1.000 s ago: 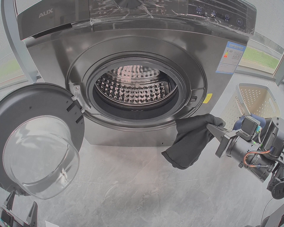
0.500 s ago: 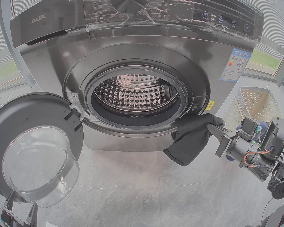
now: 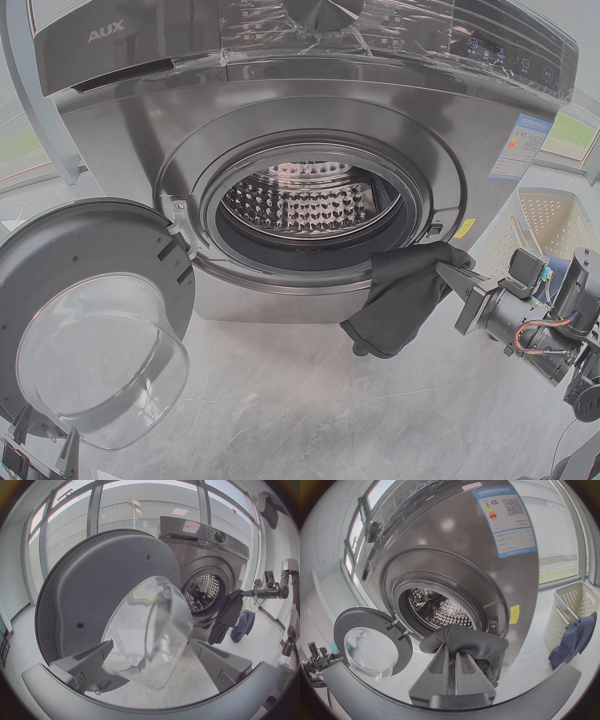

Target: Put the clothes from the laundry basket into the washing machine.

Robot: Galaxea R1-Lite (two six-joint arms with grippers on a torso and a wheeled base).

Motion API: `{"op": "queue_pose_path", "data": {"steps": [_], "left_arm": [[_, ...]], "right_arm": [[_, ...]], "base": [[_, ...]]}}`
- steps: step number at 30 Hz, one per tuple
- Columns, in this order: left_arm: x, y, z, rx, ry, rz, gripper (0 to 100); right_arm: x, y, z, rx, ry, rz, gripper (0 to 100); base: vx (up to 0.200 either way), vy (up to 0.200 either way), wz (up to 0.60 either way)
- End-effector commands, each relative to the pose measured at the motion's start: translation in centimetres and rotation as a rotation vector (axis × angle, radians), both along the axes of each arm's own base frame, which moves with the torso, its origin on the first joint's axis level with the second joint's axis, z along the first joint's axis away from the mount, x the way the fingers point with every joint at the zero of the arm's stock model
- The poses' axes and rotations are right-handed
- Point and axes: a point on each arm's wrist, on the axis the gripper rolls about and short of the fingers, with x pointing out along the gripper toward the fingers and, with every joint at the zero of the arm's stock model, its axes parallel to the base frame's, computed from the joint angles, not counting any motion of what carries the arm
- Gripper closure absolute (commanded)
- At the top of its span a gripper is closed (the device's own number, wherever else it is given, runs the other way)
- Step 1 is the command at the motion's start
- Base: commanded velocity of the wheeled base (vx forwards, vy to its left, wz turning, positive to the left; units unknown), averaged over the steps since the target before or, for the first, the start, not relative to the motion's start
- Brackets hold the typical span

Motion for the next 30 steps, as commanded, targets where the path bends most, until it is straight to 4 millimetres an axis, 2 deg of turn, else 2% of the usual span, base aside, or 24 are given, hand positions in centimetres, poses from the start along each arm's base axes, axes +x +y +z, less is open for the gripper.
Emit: {"op": "queue_pose_path", "data": {"steps": [1,4,22,30], "left_arm": [[0.0,0.0,-0.5,0.000,0.002,-0.001,0],[0.0,0.0,-0.5,0.000,0.002,0.001,0],[0.0,0.0,-0.5,0.017,-0.001,0.010,0],[0.0,0.0,-0.5,0.030,0.001,0.016,0]], "right_arm": [[0.0,0.0,0.0,0.001,0.001,0.000,100],[0.0,0.0,-0.1,0.001,0.003,0.000,100],[0.1,0.5,-0.6,-0.002,0.027,0.011,100],[-0.4,2.3,-0.2,0.035,-0.016,0.081,100]], "base": [[-0.200,0.000,0.00],[-0.200,0.000,0.00],[0.000,0.000,0.00],[0.000,0.000,0.00]]}}
